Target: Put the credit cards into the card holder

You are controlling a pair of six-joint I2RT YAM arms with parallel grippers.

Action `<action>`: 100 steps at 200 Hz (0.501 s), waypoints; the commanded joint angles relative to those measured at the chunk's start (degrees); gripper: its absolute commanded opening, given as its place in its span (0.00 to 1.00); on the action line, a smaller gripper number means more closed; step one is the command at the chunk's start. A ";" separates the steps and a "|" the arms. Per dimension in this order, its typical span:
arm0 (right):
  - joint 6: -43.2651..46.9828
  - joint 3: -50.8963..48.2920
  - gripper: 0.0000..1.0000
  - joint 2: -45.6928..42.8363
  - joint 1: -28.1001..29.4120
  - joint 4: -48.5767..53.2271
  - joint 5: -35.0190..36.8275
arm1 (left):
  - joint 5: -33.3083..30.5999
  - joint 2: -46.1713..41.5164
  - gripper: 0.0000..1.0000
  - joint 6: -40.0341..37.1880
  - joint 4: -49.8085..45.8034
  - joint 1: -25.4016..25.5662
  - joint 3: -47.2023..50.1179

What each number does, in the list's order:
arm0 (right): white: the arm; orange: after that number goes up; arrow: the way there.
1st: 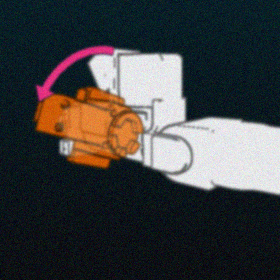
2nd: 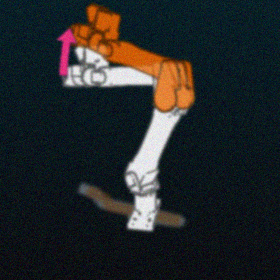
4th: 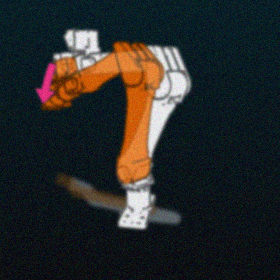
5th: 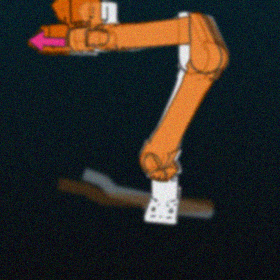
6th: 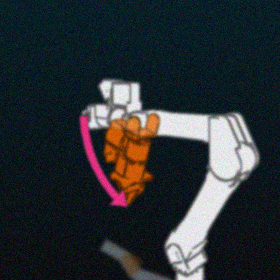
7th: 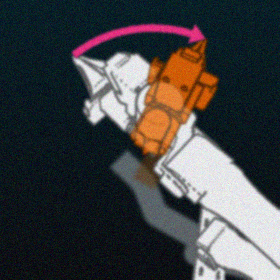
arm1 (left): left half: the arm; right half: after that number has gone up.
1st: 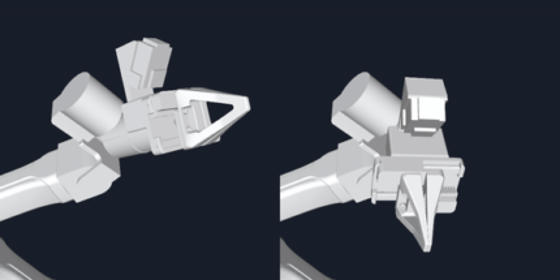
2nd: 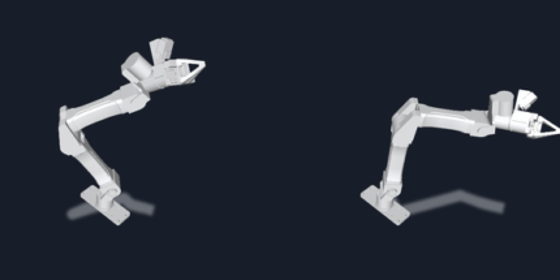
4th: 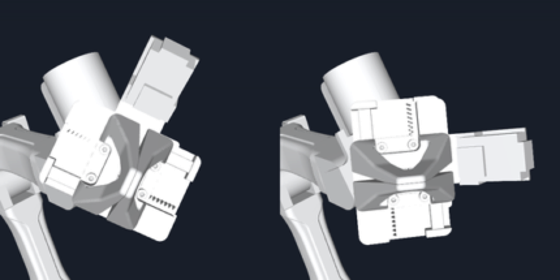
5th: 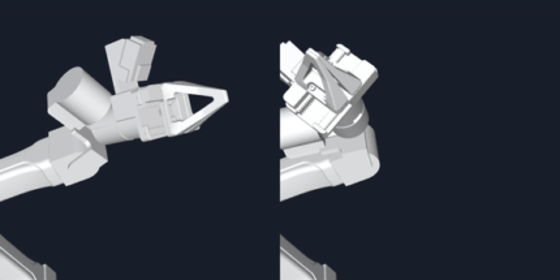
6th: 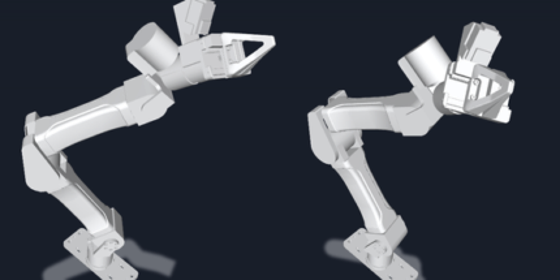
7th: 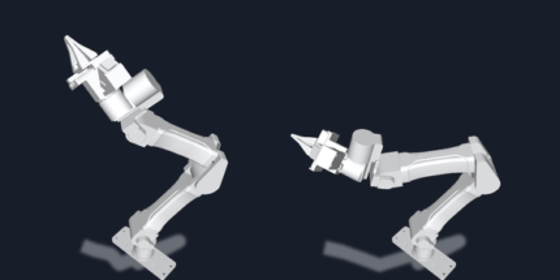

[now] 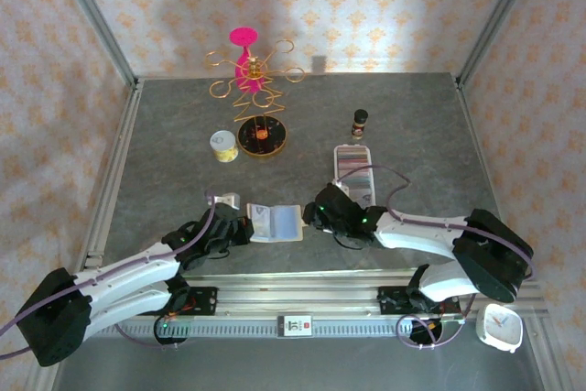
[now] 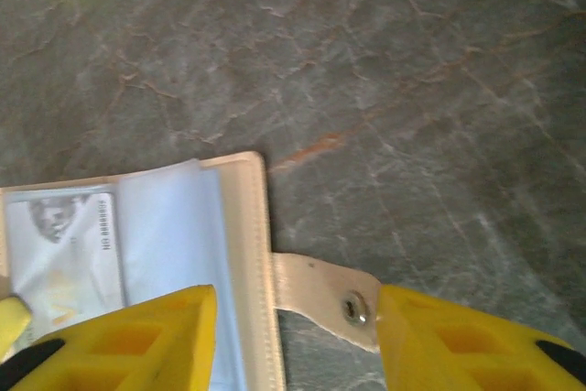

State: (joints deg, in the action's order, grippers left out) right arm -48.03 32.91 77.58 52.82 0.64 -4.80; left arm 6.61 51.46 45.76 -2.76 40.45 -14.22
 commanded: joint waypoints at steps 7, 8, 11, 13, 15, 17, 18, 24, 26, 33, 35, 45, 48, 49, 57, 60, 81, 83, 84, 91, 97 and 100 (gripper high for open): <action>-2.40 -2.81 0.51 -1.49 -1.27 -0.62 1.63 | -2.47 -0.90 0.00 -1.04 -5.38 -0.28 -1.47; -2.41 -2.87 0.51 -1.48 -1.29 -0.76 1.59 | -2.48 -0.91 0.00 -1.03 -5.40 -0.28 -1.45; -2.42 -2.99 0.51 -1.47 -1.31 -1.00 1.45 | -2.44 -0.99 0.00 -1.00 -5.45 -0.28 -1.50; -2.46 -3.08 0.51 -1.42 -1.31 -1.13 1.37 | -2.43 -0.96 0.00 -0.95 -5.46 -0.28 -1.49; -2.50 -3.13 0.51 -1.37 -1.38 -1.27 1.30 | -2.40 -1.09 0.00 -0.94 -5.44 -0.28 -1.51; -2.50 -3.25 0.51 -1.29 -1.40 -1.44 1.11 | -2.35 -1.10 0.00 -0.89 -5.42 -0.32 -1.51; -2.51 -3.27 0.51 -1.29 -1.40 -1.53 1.02 | -2.33 -1.14 0.00 -0.87 -5.41 -0.30 -1.51; -2.51 -3.45 0.50 -1.12 -1.42 -2.06 0.45 | -2.22 -1.26 0.00 -0.91 -5.49 -0.28 -1.59; -2.57 -3.46 0.50 -1.07 -1.52 -2.23 0.33 | -2.22 -1.27 0.00 -0.86 -5.56 -0.32 -1.60; -2.58 -3.49 0.49 -0.85 -1.57 -2.61 -0.17 | -2.11 -1.36 0.00 -0.89 -5.67 -0.28 -1.69; -2.63 -3.53 0.48 -0.85 -1.58 -2.76 -0.20 | -2.12 -1.36 0.00 -0.92 -5.69 -0.28 -1.69; -2.75 -3.85 0.44 -0.83 -1.58 -3.90 -0.74 | -1.91 -1.45 0.00 -0.93 -5.63 -0.28 -1.78; -2.77 -3.96 0.42 -0.90 -1.64 -4.26 -0.94 | -1.95 -1.45 0.00 -0.93 -5.55 -0.28 -1.78; -2.77 -4.06 0.41 -0.92 -1.61 -4.39 -0.97 | -1.95 -1.45 0.00 -0.93 -5.57 -0.32 -1.78; -2.94 -4.48 0.37 -1.01 -1.58 -5.87 -1.57 | -1.79 -1.54 0.00 -0.85 -5.46 -0.33 -1.69; -2.95 -4.59 0.35 -1.00 -1.58 -6.29 -1.74 | -1.72 -1.47 0.00 -0.85 -5.43 -0.34 -1.80; -2.68 -4.51 0.25 -0.51 -1.58 -7.40 -2.91 | -1.34 -1.59 0.00 -0.85 -5.76 -0.30 -2.12; -2.68 -4.52 0.25 -0.46 -1.58 -7.41 -2.97 | -1.34 -1.57 0.00 -0.85 -5.76 -0.29 -2.13; -2.64 -4.47 0.24 -0.44 -1.58 -7.41 -3.00 | -1.34 -1.60 0.00 -0.85 -5.76 -0.28 -2.17; -2.70 -4.48 0.22 -0.20 -1.64 -7.58 -3.13 | -1.33 -1.71 0.00 -0.93 -5.80 -0.28 -2.16; -2.68 -4.58 0.21 -0.12 -1.58 -7.80 -3.35 | -1.42 -1.79 0.00 -0.93 -5.77 -0.29 -2.13; -2.68 -4.60 0.21 -0.02 -1.58 -7.92 -3.37 | -1.38 -1.80 0.00 -0.93 -5.68 -0.29 -2.13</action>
State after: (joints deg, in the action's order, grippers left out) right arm -50.61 28.91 77.10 51.42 -4.86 -7.64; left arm 6.13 50.57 45.76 -5.58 40.45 -14.98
